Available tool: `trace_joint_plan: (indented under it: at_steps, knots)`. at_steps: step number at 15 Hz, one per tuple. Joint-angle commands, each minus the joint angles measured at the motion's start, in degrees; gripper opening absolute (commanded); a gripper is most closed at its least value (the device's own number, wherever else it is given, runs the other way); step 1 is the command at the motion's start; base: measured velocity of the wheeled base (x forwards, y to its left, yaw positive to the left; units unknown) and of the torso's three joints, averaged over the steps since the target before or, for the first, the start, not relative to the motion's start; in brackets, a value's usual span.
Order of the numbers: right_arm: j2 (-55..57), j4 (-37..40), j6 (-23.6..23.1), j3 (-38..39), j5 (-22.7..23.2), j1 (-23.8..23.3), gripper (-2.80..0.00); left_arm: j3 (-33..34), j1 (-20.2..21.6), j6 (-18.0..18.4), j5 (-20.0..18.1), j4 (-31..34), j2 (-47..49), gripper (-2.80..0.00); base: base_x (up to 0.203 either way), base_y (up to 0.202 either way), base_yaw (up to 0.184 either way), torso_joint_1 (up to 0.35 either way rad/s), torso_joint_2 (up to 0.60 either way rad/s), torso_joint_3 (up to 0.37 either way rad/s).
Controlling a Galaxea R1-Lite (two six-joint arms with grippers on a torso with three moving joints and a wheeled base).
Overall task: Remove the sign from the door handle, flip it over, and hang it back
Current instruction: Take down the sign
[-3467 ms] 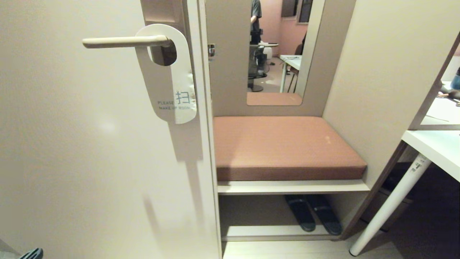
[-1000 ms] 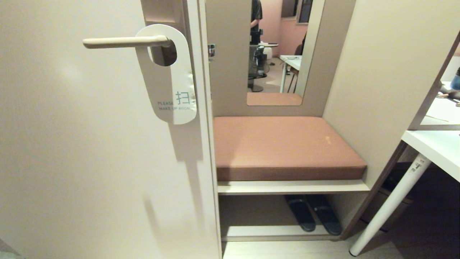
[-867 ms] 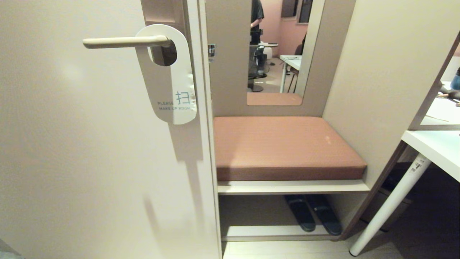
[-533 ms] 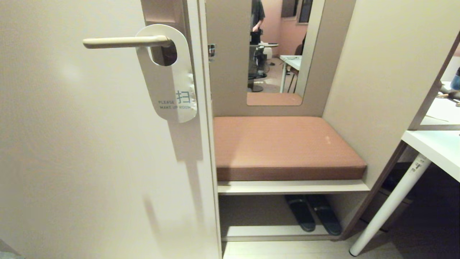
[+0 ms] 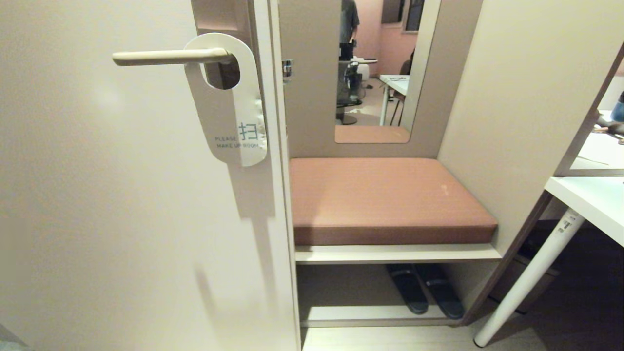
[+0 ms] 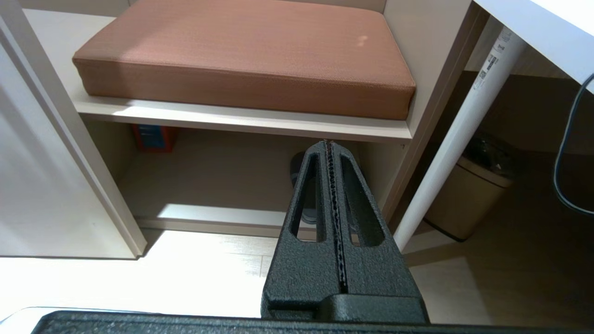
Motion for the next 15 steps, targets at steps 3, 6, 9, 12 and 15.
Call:
trace_joint_plan:
  at_steps: [3, 6, 9, 12, 15]
  knots:
    - [0.07, 0.03, -0.02, 0.01, -0.04, -0.08, -2.80, 0.00, 0.02, 0.07, -0.07, -0.02, -0.02, -2.80, 0.000, 0.000, 0.000, 0.000, 0.00, 0.000]
    - [0.07, 0.03, -0.02, 0.01, -0.06, 0.00, -2.80, 0.00, 0.02, 0.07, -0.07, -0.02, -0.02, -2.80, 0.001, 0.150, -0.004, 0.004, 0.00, 0.004]
    - [0.07, 0.03, -0.02, 0.01, -0.04, -0.01, -2.80, 0.00, 0.02, 0.07, -0.07, -0.02, -0.02, -2.80, 0.000, 0.196, -0.002, 0.004, 0.00, 0.003]
    - [0.07, 0.03, -0.02, 0.01, -0.06, 0.01, -2.80, 0.00, 0.02, 0.07, -0.07, -0.02, -0.02, -2.80, 0.000, 0.194, -0.003, 0.005, 0.00, 0.003]
    - [0.07, 0.03, -0.02, 0.01, -0.02, 0.01, -2.80, 0.00, 0.02, 0.07, -0.07, -0.02, -0.02, -2.80, 0.000, 0.178, 0.000, 0.004, 0.00, 0.004]
